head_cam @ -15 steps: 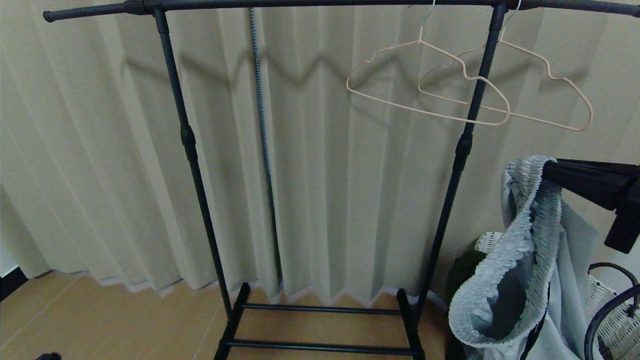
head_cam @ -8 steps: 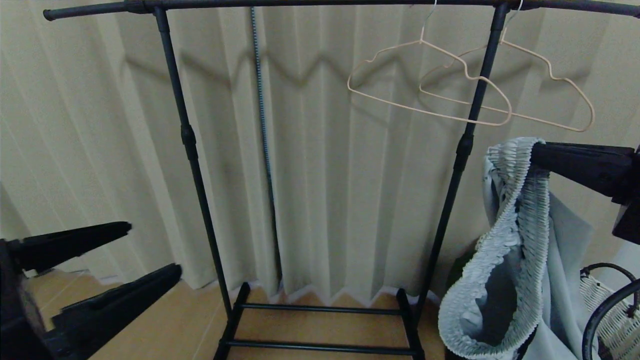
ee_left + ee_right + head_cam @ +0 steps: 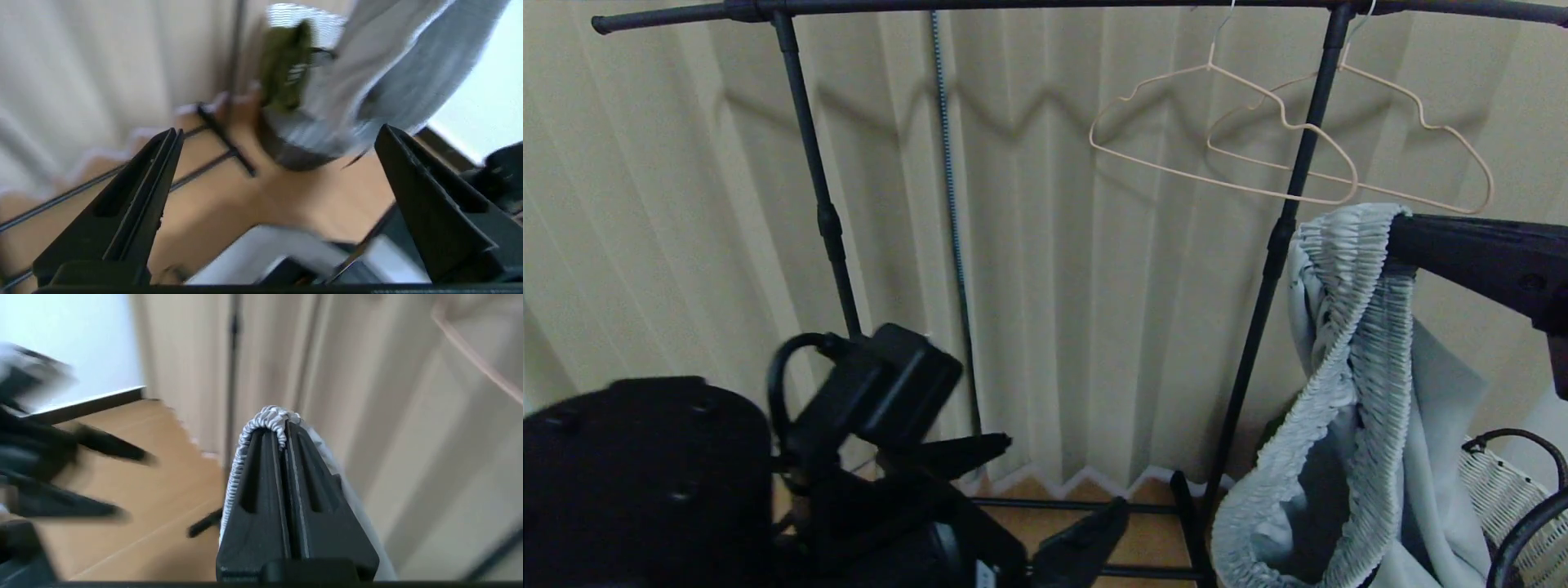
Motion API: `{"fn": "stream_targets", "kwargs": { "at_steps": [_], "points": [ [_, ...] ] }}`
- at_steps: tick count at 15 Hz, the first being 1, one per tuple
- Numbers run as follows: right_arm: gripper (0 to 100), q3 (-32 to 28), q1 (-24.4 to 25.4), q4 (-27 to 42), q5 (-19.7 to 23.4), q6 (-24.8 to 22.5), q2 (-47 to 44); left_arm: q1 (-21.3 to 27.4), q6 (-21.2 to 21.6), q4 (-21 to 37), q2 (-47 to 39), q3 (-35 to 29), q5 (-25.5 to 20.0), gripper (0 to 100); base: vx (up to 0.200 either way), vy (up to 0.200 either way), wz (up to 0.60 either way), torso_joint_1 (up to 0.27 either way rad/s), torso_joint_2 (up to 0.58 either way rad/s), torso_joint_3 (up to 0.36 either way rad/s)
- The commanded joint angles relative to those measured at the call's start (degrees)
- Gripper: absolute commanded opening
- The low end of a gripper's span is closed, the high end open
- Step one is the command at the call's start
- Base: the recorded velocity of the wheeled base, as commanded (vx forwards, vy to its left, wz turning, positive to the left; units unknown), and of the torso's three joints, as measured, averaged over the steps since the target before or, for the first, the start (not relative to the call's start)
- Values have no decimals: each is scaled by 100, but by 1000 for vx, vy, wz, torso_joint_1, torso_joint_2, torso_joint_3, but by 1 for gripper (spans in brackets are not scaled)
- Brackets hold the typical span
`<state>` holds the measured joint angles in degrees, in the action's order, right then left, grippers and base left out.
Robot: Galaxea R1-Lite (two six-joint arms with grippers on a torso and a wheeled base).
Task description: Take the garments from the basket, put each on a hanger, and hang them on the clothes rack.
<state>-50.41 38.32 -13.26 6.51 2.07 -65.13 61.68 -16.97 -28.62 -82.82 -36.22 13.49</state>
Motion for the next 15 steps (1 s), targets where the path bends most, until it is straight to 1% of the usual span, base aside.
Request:
{"fn": "stream_targets", "kwargs": {
  "at_steps": [1,3,6,9,11,15],
  "points": [
    [0,13,71,-10,61,74,36,432,-245,-724,-1263,-34,30,100,0,0,0,0,0,0],
    [0,31,71,-1,263,162,115,520,-237,-1348,-1737,-149,13,100,0,0,0,0,0,0],
    [0,119,159,-10,483,171,273,520,-245,-1849,-2194,-184,13,100,0,0,0,0,0,0],
    [0,110,255,-10,615,171,449,511,-263,-2121,-2476,-210,22,100,0,0,0,0,0,0],
    [0,119,264,-1,922,179,642,485,-272,-2253,-2563,-210,22,100,0,0,0,0,0,0],
    [0,110,264,-10,993,179,677,423,-325,-2358,-2660,-193,30,100,0,0,0,0,0,0]
  ]
}}
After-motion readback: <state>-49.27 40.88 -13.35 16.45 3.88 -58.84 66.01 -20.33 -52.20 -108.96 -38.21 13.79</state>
